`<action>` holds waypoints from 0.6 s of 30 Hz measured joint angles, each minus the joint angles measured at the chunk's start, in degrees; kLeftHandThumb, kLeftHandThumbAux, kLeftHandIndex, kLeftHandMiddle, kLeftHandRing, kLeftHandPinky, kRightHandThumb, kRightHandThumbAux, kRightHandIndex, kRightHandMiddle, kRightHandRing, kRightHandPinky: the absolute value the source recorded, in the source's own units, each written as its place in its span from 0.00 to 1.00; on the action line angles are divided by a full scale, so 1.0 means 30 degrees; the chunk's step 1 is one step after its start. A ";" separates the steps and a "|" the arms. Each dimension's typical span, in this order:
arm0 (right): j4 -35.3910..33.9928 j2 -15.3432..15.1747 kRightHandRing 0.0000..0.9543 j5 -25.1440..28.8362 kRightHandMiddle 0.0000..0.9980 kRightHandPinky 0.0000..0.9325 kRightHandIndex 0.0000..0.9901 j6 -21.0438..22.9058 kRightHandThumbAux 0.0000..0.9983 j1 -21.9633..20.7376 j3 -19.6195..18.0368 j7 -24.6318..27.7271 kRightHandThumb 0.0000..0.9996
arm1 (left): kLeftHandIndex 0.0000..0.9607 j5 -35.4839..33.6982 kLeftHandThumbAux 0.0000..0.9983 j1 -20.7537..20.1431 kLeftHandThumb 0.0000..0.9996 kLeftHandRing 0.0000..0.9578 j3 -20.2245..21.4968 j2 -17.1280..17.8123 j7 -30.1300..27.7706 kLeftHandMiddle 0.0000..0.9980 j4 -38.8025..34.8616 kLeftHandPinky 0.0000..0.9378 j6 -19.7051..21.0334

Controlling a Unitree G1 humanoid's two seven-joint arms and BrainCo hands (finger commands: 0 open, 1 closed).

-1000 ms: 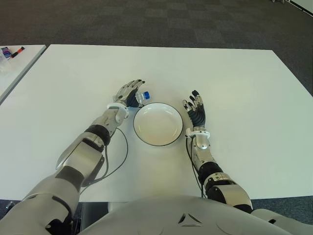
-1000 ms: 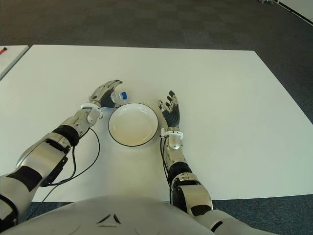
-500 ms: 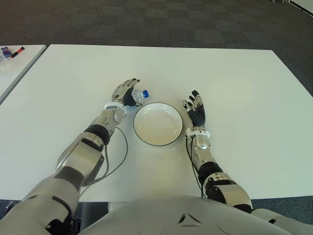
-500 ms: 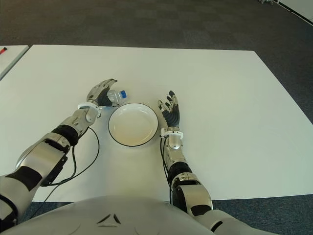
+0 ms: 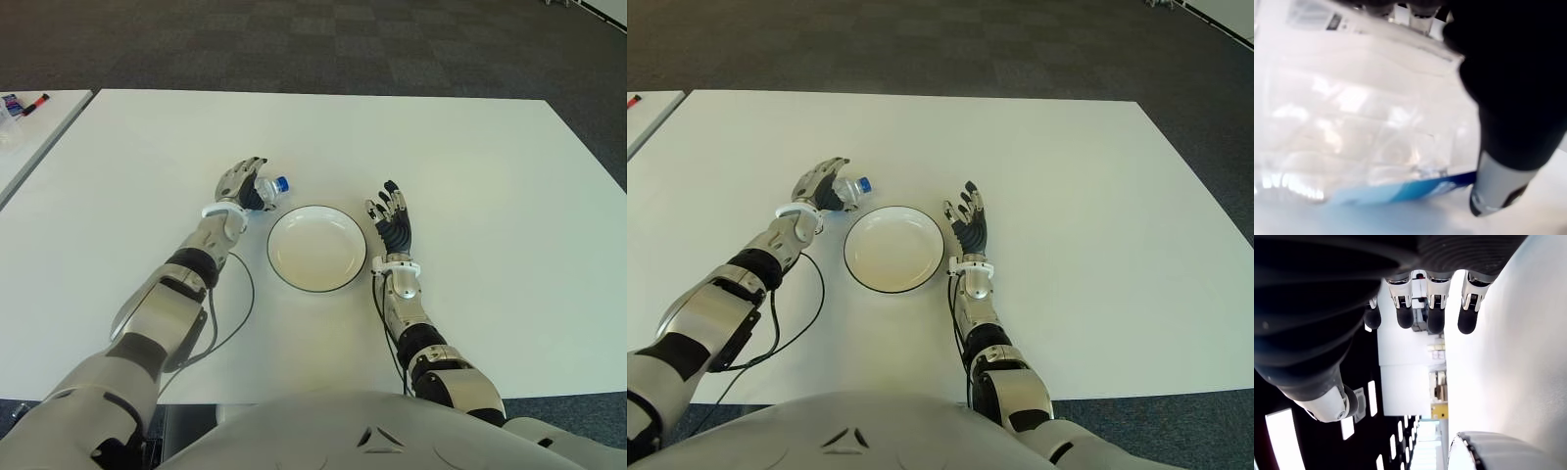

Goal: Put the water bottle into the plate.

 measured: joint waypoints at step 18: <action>0.0106 0.0010 0.11 0.0001 0.09 0.15 0.07 -0.0045 0.65 -0.0051 -0.0042 -0.0077 0.02 | 0.00 -0.0295 0.83 0.0095 0.00 0.00 0.0203 0.0183 -0.0448 0.00 -0.0307 0.00 0.0297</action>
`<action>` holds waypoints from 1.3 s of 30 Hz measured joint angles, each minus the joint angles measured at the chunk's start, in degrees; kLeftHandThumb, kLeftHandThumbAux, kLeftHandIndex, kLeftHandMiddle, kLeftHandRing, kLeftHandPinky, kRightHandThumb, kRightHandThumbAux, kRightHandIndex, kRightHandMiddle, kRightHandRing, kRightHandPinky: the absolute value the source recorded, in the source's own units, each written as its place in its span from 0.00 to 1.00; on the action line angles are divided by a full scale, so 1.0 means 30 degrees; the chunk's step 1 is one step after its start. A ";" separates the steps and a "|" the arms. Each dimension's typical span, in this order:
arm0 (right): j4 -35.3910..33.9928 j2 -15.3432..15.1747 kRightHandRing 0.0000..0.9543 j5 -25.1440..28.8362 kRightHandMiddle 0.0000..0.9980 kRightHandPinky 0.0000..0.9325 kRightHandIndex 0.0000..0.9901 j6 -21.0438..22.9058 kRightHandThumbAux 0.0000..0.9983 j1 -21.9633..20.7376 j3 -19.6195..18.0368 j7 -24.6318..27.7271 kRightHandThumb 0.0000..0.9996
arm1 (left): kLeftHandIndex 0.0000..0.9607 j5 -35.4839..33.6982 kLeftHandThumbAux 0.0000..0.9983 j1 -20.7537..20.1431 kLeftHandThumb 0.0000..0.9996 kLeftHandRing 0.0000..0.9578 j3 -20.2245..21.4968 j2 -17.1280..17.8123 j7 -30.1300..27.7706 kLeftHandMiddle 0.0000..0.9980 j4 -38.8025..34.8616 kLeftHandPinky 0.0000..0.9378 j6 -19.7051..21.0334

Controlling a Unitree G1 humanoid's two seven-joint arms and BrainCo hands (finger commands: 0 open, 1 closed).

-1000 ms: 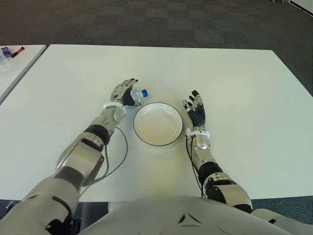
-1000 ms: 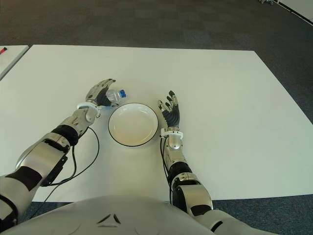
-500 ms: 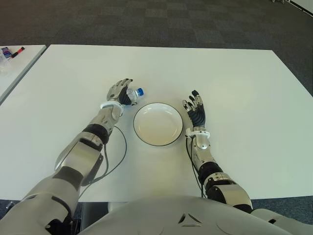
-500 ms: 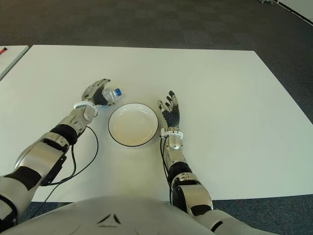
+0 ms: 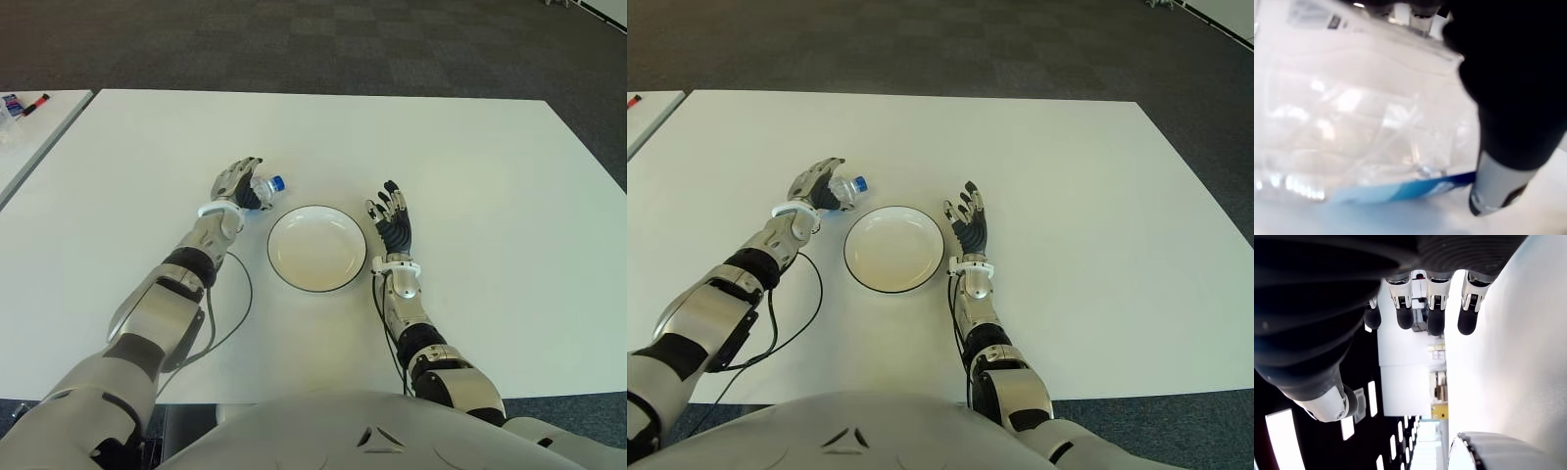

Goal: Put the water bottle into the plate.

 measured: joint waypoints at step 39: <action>0.0147 0.0019 0.12 0.0114 0.10 0.16 0.07 -0.0067 0.67 -0.0074 -0.0100 0.0137 0.03 | 0.00 -0.0014 0.84 0.0772 0.00 0.00 0.0424 0.0208 -0.0835 0.00 -0.1496 0.00 0.0303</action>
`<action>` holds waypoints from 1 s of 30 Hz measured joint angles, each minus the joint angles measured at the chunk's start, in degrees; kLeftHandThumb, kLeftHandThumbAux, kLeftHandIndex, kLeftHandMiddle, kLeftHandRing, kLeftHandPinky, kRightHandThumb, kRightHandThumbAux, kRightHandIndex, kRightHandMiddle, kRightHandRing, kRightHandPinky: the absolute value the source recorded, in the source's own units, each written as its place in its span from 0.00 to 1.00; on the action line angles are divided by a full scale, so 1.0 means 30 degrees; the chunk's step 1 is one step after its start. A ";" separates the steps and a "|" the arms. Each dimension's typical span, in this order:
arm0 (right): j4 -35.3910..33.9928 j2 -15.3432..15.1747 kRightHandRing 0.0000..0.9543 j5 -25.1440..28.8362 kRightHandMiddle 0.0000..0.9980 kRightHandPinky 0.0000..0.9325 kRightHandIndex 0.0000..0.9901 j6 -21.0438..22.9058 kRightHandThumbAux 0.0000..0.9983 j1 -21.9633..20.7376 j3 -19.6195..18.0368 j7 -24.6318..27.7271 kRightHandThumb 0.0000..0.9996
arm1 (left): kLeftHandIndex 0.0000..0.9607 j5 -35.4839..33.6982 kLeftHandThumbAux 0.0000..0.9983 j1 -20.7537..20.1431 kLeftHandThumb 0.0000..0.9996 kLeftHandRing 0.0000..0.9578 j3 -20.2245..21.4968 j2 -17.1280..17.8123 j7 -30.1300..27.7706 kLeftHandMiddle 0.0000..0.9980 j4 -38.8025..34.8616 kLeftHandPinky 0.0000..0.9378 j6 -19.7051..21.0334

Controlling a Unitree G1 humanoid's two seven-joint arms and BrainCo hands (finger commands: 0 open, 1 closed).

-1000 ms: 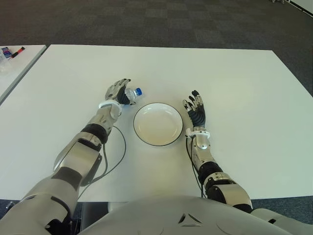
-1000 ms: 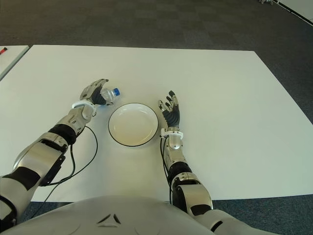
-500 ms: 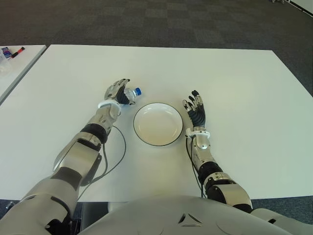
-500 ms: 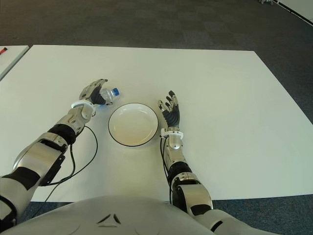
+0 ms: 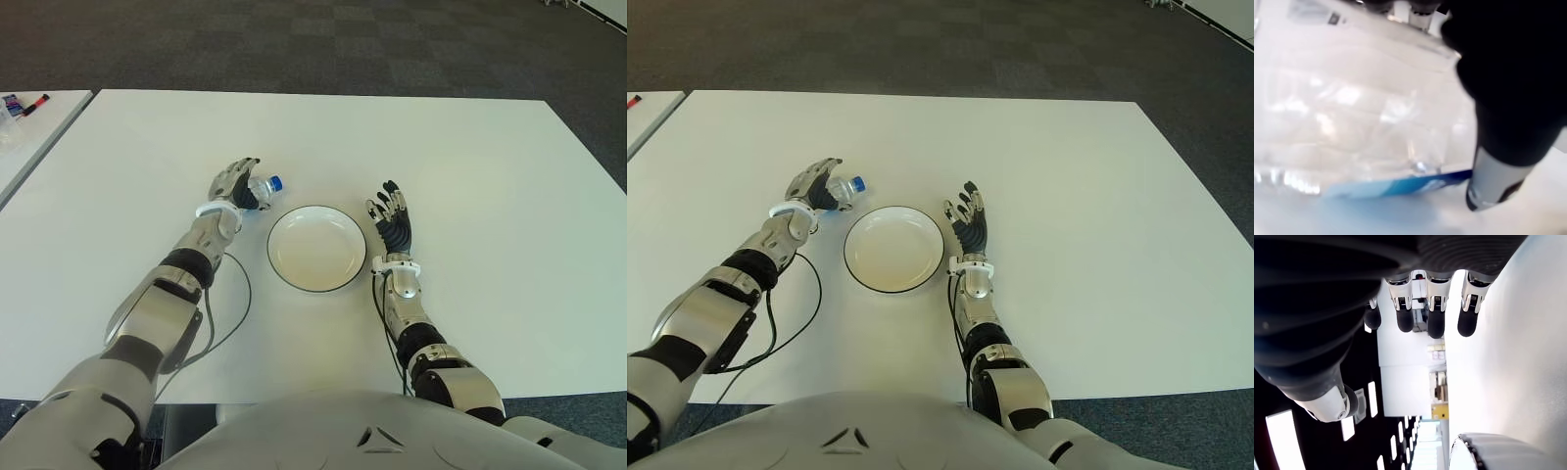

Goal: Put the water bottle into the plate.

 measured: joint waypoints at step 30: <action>-0.0030 0.0012 0.13 0.0013 0.11 0.17 0.07 0.0232 0.70 -0.0066 -0.0124 0.0157 0.04 | 0.00 -0.0937 0.81 0.6021 0.00 0.00 0.1038 0.0289 -0.4094 0.00 -1.2522 0.00 0.2477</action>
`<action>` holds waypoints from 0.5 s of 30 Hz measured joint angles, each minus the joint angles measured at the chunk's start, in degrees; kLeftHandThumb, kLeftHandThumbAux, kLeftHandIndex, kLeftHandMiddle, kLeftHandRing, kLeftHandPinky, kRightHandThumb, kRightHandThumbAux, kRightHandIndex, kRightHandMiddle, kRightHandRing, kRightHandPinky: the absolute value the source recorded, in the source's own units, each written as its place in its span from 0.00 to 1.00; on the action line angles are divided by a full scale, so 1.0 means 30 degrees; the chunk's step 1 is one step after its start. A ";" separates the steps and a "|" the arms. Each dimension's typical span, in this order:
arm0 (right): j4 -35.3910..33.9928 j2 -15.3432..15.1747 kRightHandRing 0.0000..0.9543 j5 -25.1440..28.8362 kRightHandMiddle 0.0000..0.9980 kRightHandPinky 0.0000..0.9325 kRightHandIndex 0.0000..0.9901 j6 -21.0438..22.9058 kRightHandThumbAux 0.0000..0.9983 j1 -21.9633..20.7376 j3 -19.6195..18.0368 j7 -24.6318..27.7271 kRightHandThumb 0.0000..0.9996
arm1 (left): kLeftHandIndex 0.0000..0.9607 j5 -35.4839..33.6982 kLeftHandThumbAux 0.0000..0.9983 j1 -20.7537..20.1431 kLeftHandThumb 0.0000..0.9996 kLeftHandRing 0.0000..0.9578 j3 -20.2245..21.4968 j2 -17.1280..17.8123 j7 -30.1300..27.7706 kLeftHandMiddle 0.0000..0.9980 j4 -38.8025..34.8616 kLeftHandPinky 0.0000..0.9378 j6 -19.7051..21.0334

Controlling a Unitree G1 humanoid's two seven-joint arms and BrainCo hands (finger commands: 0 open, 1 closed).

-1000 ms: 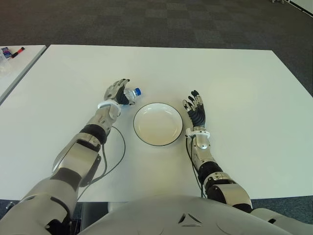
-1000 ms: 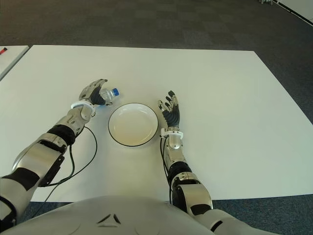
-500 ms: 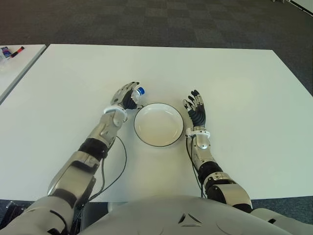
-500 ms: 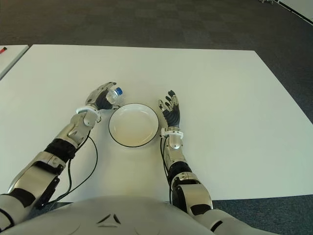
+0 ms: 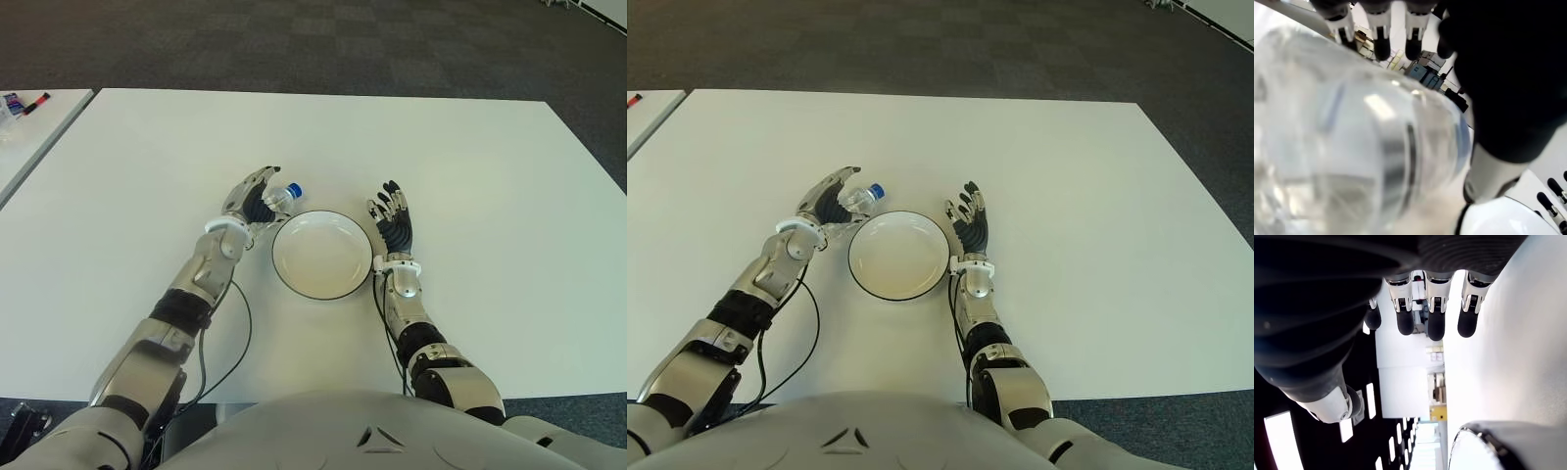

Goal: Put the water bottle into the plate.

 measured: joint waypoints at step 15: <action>0.0103 0.0016 0.13 0.0214 0.12 0.17 0.08 -0.0005 0.70 -0.0060 -0.0074 0.0003 0.04 | 0.00 -0.0191 0.80 0.0774 0.00 0.00 0.0593 -0.0010 -0.0102 0.00 -0.1462 0.00 0.0210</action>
